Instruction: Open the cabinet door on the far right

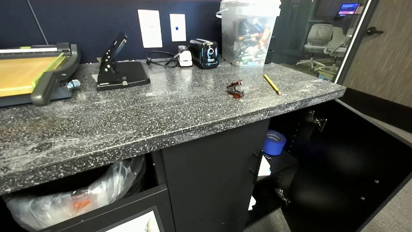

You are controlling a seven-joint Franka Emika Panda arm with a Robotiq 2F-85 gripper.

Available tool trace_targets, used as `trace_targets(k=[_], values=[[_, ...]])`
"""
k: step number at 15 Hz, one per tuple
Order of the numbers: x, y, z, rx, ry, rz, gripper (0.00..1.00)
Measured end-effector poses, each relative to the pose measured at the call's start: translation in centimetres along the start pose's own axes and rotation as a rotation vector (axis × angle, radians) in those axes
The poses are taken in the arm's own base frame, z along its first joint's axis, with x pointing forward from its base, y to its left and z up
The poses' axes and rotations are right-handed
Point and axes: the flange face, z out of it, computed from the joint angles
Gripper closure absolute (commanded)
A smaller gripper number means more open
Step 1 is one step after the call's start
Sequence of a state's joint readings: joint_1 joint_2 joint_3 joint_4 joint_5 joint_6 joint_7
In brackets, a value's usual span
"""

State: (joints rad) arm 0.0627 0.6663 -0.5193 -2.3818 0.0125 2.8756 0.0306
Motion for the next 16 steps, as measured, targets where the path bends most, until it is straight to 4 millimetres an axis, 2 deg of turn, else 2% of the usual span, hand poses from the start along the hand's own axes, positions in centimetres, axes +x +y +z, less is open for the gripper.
trace_targets(k=[2,3,5,9,10,11,13,16], values=[[-0.3,3.5,-0.6,-0.040,-0.112,0.022,0.53],[-0.4,4.2,-1.0,-0.055,-0.163,0.029,0.47],[0.1,4.4,-2.1,-0.075,-0.248,0.036,0.32],[1.8,1.6,-4.8,-0.073,-0.354,0.034,0.02],[2.2,0.7,-5.2,-0.067,-0.368,0.028,0.00],[2.6,-0.2,-5.7,-0.053,-0.373,0.018,0.12],[3.2,-1.7,-6.7,-0.021,-0.374,0.000,0.00],[3.3,-2.0,-7.4,-0.008,-0.376,-0.004,0.00]])
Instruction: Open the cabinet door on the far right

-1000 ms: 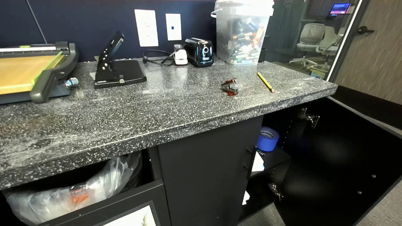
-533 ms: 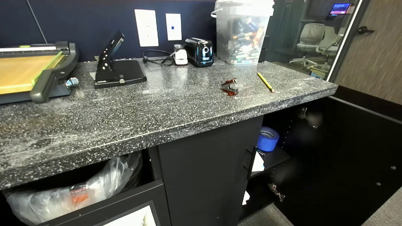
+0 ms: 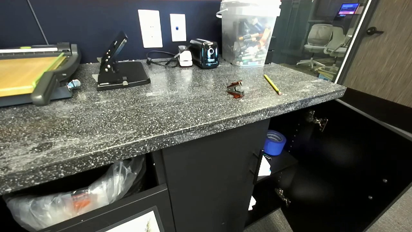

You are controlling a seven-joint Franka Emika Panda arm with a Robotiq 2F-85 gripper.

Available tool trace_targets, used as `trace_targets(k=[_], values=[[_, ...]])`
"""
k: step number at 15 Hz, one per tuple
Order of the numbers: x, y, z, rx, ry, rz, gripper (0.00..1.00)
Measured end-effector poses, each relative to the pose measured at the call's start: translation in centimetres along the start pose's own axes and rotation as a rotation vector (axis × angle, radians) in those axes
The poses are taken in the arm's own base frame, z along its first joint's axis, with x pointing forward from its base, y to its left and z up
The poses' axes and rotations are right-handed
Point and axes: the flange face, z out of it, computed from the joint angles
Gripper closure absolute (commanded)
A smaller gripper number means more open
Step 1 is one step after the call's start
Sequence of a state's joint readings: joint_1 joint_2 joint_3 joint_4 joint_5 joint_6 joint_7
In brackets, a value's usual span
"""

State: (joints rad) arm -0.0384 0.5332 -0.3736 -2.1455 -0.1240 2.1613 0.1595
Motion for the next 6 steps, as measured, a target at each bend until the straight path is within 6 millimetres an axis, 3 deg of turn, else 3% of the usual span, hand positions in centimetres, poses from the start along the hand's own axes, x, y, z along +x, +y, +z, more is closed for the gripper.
trace_targets(k=[6], values=[[0.05,0.37,0.06,0.004,-0.001,0.006,0.00]])
